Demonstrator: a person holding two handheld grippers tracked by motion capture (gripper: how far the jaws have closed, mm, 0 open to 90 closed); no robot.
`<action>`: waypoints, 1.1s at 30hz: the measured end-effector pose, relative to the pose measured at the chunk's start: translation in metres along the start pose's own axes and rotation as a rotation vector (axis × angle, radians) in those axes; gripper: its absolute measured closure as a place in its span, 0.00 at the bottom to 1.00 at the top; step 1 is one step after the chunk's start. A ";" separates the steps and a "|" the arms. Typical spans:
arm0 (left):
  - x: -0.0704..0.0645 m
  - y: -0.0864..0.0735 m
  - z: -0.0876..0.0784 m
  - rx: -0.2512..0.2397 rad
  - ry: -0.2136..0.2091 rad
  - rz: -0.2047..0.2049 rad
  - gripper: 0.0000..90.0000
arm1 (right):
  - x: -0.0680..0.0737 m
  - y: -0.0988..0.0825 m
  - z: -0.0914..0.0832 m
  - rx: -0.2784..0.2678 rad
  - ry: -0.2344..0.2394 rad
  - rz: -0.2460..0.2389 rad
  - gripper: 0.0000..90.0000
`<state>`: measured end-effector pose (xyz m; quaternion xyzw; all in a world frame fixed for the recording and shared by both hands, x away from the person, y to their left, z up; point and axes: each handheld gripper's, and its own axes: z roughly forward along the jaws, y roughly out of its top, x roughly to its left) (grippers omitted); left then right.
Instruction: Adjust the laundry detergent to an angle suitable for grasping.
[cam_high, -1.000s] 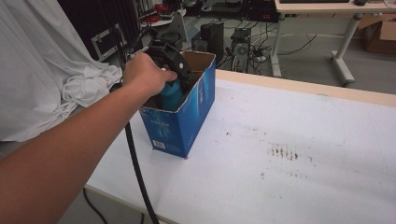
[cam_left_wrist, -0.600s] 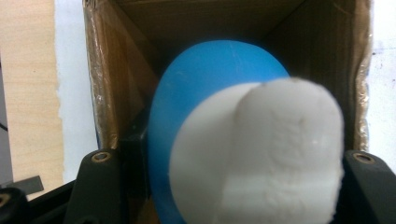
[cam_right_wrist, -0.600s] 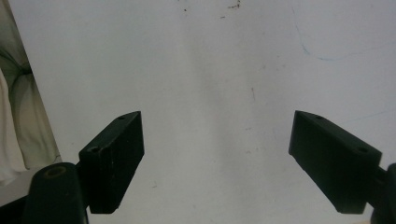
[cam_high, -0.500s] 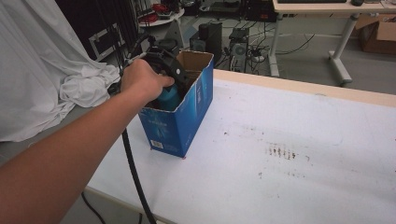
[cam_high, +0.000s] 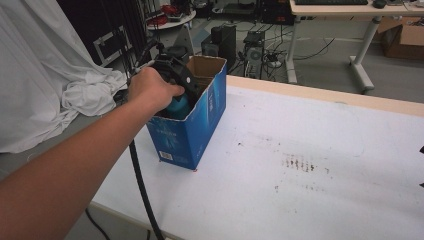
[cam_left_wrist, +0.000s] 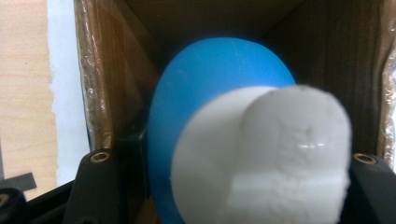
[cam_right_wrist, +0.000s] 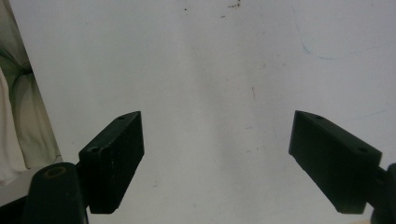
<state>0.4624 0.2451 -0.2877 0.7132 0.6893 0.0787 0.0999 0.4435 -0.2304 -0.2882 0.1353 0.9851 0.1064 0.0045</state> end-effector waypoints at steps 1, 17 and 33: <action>0.000 0.000 0.000 -0.001 -0.001 0.000 0.42 | 0.000 0.000 0.000 0.001 0.000 0.002 0.20; 0.001 0.000 -0.001 -0.003 -0.014 -0.002 0.40 | 0.002 -0.001 0.003 0.007 0.012 -0.006 0.20; -0.001 -0.003 -0.009 -0.017 -0.019 0.000 0.35 | 0.005 0.000 0.003 0.003 0.013 -0.012 0.20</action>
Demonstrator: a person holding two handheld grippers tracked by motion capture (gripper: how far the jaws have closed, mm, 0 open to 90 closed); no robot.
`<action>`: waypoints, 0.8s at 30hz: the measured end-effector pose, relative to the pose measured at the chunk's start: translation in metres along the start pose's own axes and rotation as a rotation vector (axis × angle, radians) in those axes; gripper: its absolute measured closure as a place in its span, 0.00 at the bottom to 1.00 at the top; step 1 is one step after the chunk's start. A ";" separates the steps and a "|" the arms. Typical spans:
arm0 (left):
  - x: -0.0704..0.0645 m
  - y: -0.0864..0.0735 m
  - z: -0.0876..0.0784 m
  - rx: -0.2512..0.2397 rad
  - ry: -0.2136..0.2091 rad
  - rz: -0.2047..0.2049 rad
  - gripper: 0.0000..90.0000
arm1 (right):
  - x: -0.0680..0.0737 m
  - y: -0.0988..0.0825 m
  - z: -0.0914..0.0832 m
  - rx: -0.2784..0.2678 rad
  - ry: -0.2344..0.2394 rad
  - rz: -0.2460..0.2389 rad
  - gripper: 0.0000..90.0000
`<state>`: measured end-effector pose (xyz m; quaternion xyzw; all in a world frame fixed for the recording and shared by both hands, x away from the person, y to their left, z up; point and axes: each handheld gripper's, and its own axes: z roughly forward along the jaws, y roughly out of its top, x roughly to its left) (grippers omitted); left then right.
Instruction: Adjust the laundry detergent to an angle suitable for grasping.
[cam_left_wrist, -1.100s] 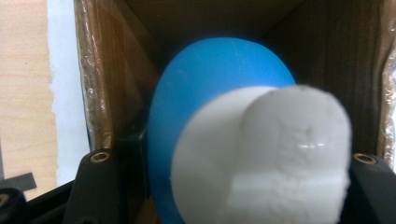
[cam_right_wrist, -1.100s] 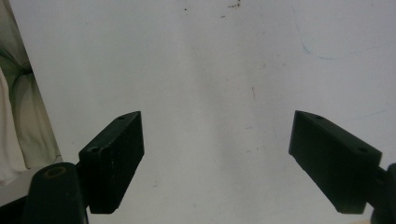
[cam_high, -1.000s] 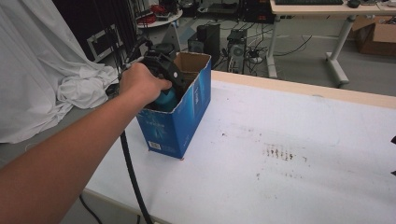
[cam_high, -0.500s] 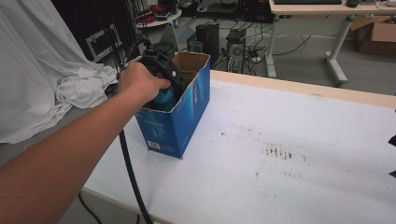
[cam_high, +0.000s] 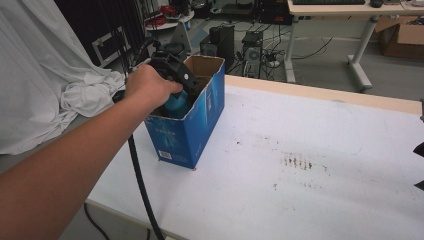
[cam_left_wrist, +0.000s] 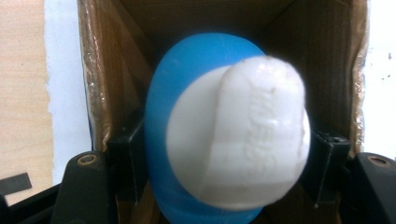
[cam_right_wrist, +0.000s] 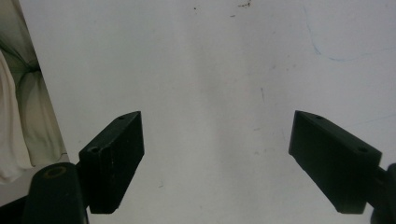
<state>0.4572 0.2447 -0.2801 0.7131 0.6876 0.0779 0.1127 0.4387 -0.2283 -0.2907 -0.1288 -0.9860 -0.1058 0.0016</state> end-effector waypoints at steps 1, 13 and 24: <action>0.000 0.000 -0.001 0.001 0.000 0.000 0.35 | 0.000 0.000 0.000 0.000 0.000 0.001 0.20; -0.003 -0.002 -0.011 -0.013 0.011 0.004 0.33 | 0.004 0.001 -0.004 -0.009 -0.007 -0.013 0.20; 0.000 0.001 -0.035 -0.054 0.019 0.010 0.32 | 0.007 0.001 -0.007 -0.012 -0.011 -0.017 0.20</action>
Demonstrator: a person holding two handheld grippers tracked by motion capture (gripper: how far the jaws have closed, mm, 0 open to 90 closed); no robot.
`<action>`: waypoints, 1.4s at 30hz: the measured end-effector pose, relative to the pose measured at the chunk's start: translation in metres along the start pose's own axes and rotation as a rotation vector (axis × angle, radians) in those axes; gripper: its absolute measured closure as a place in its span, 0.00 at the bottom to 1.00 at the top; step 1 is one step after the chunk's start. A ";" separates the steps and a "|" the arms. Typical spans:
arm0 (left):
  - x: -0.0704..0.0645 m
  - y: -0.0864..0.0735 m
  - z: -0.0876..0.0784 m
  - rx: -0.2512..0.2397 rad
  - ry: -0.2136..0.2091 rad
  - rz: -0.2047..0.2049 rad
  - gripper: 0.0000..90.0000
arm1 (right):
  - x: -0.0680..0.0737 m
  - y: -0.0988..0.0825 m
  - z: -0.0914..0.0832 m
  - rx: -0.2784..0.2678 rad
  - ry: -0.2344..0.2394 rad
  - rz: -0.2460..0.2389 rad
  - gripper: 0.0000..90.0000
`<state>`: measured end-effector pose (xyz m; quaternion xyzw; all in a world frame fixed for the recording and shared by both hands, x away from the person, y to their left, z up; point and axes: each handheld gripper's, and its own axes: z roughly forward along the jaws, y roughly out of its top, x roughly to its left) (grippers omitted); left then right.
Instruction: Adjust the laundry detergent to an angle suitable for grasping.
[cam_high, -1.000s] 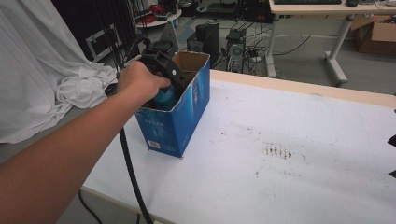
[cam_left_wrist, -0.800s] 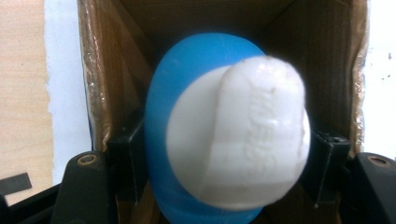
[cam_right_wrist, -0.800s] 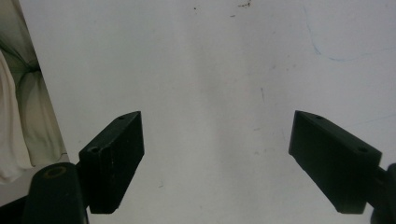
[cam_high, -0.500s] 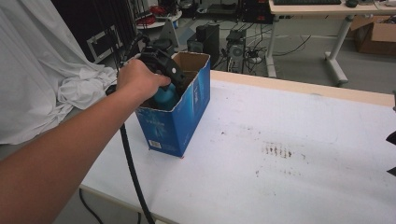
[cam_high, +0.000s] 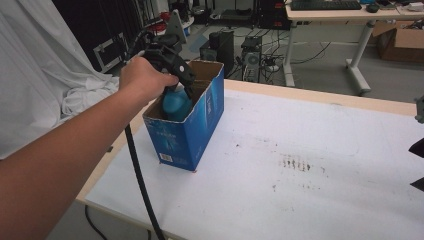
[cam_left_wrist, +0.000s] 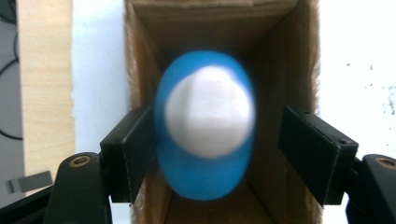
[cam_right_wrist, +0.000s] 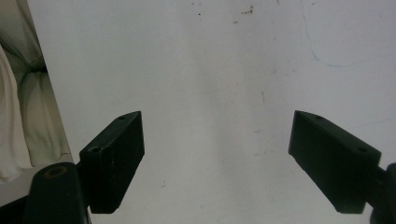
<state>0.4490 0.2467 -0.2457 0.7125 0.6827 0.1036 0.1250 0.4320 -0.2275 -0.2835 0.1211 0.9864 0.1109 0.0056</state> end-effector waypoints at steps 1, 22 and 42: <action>0.000 0.001 -0.004 -0.003 0.005 0.004 0.32 | 0.000 0.000 0.000 -0.002 0.000 -0.001 0.20; -0.041 0.008 -0.060 -0.084 -0.043 0.162 0.30 | 0.004 -0.002 -0.005 -0.010 -0.010 0.002 0.20; -0.126 -0.005 -0.045 -0.020 -0.180 0.440 0.22 | 0.007 -0.006 -0.008 -0.018 -0.013 0.010 0.20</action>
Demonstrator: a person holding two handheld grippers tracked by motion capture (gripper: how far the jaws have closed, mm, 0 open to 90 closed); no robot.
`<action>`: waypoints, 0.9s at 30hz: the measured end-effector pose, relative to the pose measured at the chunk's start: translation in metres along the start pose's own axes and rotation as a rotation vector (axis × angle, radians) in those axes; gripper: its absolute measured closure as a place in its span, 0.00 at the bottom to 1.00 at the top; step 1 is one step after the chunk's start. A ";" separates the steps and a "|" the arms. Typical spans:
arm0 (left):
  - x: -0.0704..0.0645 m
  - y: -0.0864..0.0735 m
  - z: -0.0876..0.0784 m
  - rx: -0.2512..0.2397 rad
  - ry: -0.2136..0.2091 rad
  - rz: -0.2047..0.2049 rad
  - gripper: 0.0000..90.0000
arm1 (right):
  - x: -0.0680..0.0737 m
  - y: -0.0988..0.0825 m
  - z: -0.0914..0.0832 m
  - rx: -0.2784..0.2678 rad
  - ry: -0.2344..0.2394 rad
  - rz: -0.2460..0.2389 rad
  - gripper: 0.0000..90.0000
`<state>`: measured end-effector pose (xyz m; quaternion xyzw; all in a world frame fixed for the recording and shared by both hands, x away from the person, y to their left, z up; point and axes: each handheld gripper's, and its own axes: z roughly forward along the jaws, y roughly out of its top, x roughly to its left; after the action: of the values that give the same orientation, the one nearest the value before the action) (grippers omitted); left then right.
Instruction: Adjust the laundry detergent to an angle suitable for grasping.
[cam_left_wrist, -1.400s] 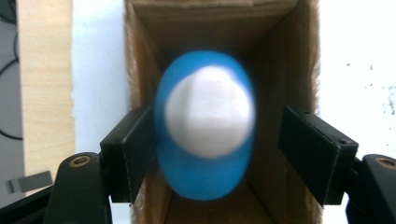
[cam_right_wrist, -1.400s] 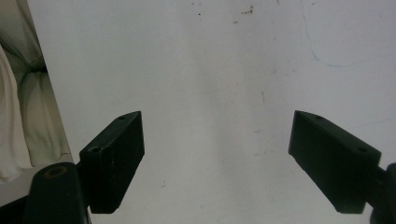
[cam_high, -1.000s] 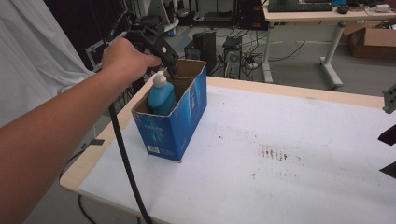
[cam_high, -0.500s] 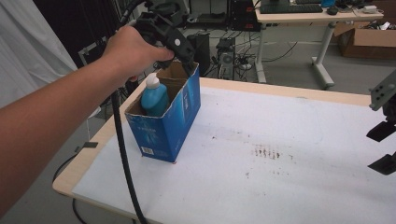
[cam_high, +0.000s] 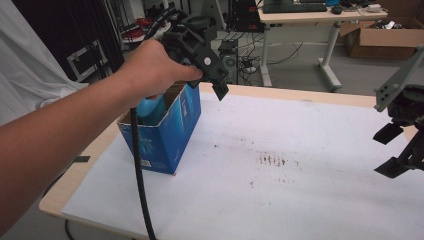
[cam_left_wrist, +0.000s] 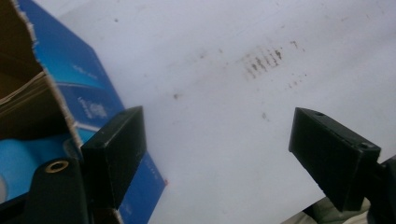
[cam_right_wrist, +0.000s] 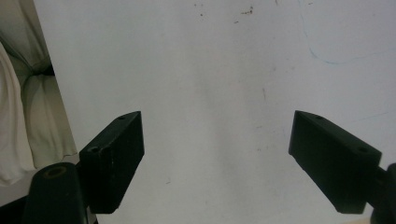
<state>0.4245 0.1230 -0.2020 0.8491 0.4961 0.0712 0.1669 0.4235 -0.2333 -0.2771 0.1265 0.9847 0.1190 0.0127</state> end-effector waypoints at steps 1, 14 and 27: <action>-0.003 0.001 0.003 0.000 -0.004 0.012 0.22 | 0.000 0.000 0.000 -0.001 0.000 0.003 0.20; -0.025 0.006 0.042 0.065 -0.061 0.187 0.22 | -0.002 0.002 0.005 -0.011 0.008 0.014 0.20; -0.052 0.010 0.077 0.163 -0.068 0.352 0.22 | 0.003 0.011 0.010 -0.015 0.013 0.003 0.20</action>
<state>0.4289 0.0574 -0.2683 0.9354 0.3382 0.0302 0.0990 0.4241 -0.2203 -0.2840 0.1271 0.9837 0.1271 0.0073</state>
